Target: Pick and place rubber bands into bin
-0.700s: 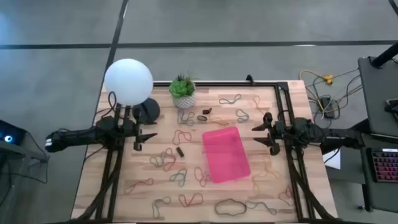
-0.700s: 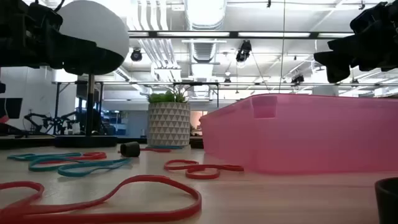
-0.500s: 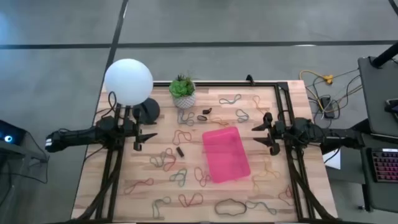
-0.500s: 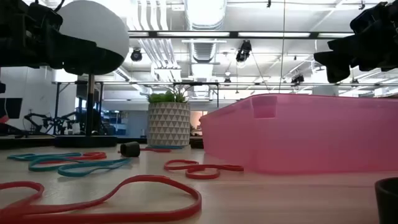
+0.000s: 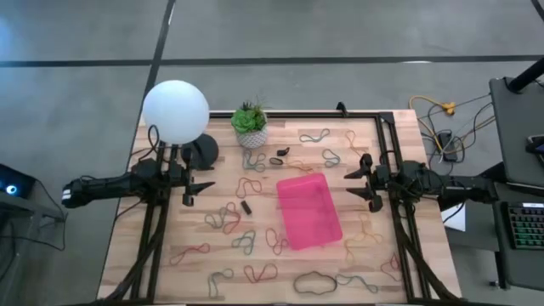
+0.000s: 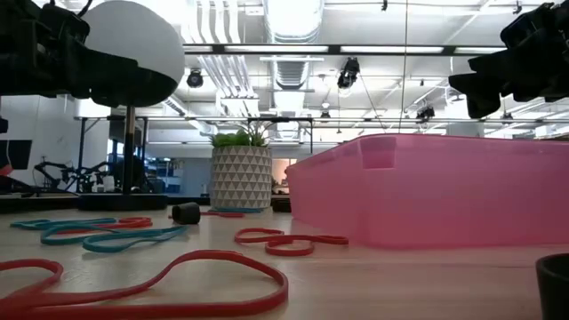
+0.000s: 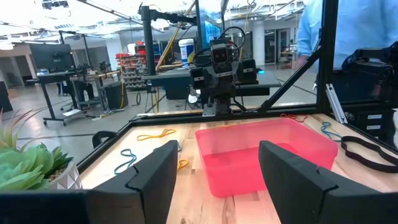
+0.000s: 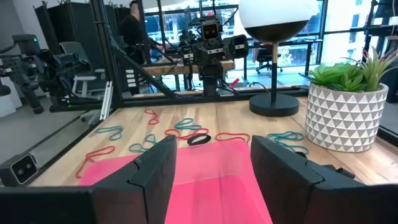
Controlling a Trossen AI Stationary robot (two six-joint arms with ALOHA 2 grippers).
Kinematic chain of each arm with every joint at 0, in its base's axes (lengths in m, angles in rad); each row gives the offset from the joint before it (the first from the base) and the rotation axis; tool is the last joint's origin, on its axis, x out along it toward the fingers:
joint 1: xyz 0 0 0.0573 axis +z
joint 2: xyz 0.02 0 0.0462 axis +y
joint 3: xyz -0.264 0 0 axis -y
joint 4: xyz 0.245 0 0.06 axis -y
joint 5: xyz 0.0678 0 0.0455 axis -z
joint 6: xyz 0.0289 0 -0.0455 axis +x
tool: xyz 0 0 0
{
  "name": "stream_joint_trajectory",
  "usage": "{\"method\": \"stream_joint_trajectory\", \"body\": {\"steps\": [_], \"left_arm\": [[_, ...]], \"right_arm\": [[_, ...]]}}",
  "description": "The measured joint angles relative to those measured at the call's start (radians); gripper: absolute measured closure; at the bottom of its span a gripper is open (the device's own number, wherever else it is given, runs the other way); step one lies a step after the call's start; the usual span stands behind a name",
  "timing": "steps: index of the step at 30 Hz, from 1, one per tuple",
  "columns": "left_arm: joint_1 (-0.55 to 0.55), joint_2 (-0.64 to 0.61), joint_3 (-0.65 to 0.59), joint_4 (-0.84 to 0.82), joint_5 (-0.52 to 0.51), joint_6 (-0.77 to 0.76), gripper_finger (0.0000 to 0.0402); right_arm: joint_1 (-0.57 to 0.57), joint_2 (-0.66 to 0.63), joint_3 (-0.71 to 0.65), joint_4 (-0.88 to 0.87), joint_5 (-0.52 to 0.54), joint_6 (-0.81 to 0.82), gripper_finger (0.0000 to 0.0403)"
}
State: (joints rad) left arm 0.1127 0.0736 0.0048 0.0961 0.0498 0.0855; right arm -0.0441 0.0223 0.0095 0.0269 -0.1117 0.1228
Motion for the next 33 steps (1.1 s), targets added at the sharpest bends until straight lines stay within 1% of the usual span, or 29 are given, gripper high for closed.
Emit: {"method": "stream_joint_trajectory", "body": {"steps": [30, 33], "left_arm": [[0.000, 0.000, 0.000, 0.000, 0.000, 0.000, 0.0192], [0.000, 0.000, 0.000, 0.000, 0.000, 0.000, 0.0192]], "right_arm": [[0.000, 0.000, 0.000, 0.000, 0.000, -0.002, 0.0209], [0.000, 0.000, 0.000, 0.013, 0.007, 0.030, 0.0209]]}}
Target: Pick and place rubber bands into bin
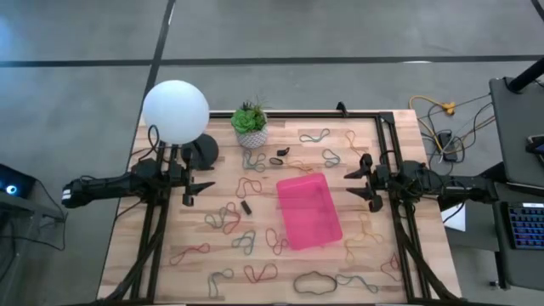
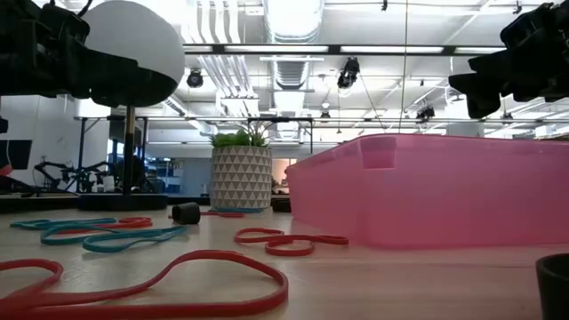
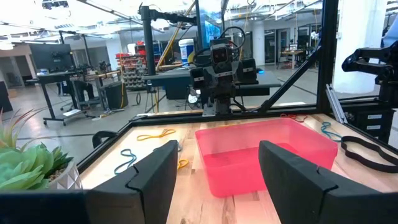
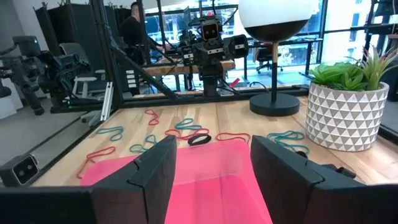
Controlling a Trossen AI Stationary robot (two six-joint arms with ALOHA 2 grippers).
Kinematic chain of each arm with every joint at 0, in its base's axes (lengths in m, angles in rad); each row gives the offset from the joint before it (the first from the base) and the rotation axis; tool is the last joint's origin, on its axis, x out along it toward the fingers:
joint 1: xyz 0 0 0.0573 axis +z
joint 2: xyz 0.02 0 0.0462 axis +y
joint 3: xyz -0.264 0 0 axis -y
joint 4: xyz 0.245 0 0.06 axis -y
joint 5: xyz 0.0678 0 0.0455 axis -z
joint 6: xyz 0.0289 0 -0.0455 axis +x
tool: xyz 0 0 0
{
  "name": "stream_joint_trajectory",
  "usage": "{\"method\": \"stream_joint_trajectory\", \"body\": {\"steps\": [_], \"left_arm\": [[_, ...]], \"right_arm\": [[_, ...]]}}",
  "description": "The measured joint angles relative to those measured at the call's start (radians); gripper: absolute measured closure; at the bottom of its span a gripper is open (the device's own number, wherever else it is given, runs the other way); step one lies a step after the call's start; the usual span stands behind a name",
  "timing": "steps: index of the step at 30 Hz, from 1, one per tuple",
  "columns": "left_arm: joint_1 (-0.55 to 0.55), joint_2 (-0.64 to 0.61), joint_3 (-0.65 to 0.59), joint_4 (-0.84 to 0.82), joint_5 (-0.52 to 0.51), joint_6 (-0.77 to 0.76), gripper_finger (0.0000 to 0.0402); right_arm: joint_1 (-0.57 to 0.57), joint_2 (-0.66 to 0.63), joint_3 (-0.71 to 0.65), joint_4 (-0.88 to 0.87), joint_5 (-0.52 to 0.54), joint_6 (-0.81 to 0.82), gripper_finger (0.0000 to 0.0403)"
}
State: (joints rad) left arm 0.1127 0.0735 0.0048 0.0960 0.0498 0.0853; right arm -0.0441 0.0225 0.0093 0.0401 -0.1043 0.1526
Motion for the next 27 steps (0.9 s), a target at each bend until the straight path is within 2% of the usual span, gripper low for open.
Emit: {"method": "stream_joint_trajectory", "body": {"steps": [4, 9, 11, 14, 18, 20, 24, 27], "left_arm": [[0.000, 0.000, 0.000, 0.000, 0.000, 0.000, 0.0192], [0.000, 0.000, 0.000, 0.000, 0.000, 0.000, 0.0192], [0.000, 0.000, 0.000, 0.000, 0.000, 0.000, 0.0192], [0.000, 0.000, 0.000, 0.000, 0.000, 0.000, 0.0192], [0.000, 0.000, 0.000, 0.000, 0.000, 0.000, 0.0192], [0.000, 0.000, 0.000, 0.000, 0.000, 0.000, 0.0192], [0.000, 0.000, 0.000, 0.000, 0.000, 0.000, 0.0192], [0.000, 0.000, 0.000, 0.000, 0.000, 0.000, 0.0192]], "right_arm": [[0.000, 0.001, 0.000, 0.121, 0.078, 0.203, 0.0209], [0.000, -0.001, 0.001, 0.199, 0.081, 0.724, 0.0209], [-0.002, -0.001, 0.001, 0.198, 0.082, 0.824, 0.0209], [-0.002, -0.001, 0.001, 0.218, 0.152, 0.844, 0.0209], [-0.002, 0.004, 0.000, 0.333, 0.353, 0.958, 0.0209], [-0.002, 0.011, 0.000, 0.405, 0.433, 0.933, 0.0209], [-0.002, 0.085, 0.001, 0.500, 0.570, 0.911, 0.0209], [-0.002, 0.190, 0.061, 0.507, 0.618, 0.927, 0.0209]]}}
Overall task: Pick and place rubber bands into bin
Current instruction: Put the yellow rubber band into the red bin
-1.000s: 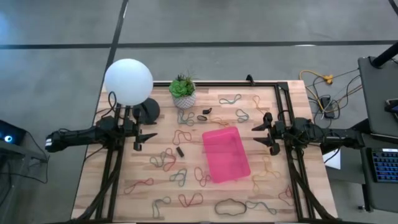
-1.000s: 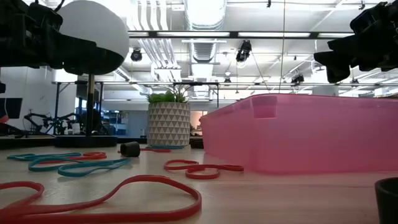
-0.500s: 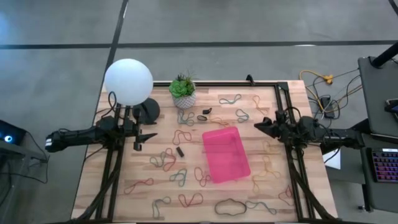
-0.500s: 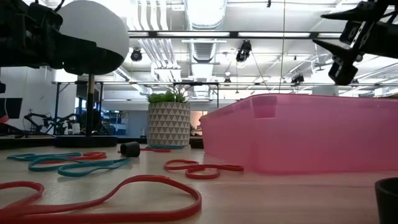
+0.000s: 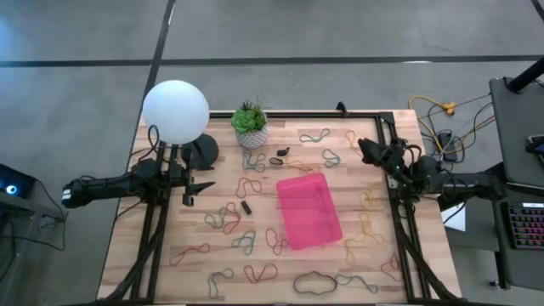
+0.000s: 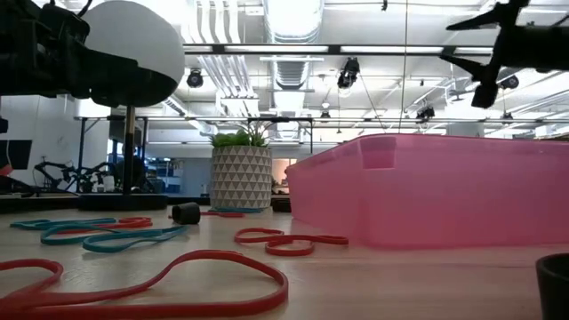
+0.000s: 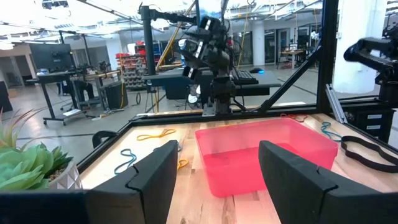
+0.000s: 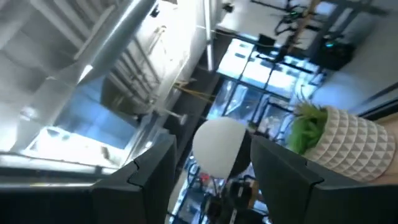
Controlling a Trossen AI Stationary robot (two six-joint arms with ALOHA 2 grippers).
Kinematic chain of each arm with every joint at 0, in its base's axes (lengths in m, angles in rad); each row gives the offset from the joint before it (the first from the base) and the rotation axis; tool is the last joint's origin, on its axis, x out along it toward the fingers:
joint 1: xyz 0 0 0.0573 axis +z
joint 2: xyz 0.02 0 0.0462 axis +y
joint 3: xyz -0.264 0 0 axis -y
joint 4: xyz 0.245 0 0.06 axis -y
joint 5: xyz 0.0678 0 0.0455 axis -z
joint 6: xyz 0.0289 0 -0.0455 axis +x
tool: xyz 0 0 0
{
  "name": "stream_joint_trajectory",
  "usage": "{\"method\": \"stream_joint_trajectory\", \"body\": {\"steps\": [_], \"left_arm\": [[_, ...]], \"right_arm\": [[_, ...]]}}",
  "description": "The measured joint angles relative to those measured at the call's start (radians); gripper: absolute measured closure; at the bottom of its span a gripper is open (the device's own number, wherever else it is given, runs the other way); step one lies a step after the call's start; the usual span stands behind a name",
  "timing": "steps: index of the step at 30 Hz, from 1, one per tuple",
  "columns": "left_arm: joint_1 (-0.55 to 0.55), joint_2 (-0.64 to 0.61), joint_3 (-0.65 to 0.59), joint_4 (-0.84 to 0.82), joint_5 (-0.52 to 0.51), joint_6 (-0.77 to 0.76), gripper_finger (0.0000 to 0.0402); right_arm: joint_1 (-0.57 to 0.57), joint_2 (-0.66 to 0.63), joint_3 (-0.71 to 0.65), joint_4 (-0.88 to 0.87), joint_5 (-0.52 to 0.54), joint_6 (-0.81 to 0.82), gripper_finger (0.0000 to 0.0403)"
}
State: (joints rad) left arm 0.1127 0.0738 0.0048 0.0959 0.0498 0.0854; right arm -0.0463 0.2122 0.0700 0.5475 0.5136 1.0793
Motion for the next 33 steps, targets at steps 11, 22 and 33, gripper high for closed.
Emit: {"method": "stream_joint_trajectory", "body": {"steps": [11, 22, 33], "left_arm": [[0.000, 0.000, 0.000, 0.000, 0.000, 0.000, 0.0192], [0.000, 0.000, 0.000, 0.000, 0.000, 0.000, 0.0192], [0.000, 0.000, 0.000, 0.000, 0.000, 0.000, 0.0192]], "right_arm": [[-0.085, 0.515, 0.634, -1.205, 0.117, 0.111, 0.0209], [-0.275, 0.854, 0.777, -1.596, -0.186, -0.033, 0.0209], [-0.601, 1.153, 0.774, -1.518, -0.381, -0.381, 0.0209]]}}
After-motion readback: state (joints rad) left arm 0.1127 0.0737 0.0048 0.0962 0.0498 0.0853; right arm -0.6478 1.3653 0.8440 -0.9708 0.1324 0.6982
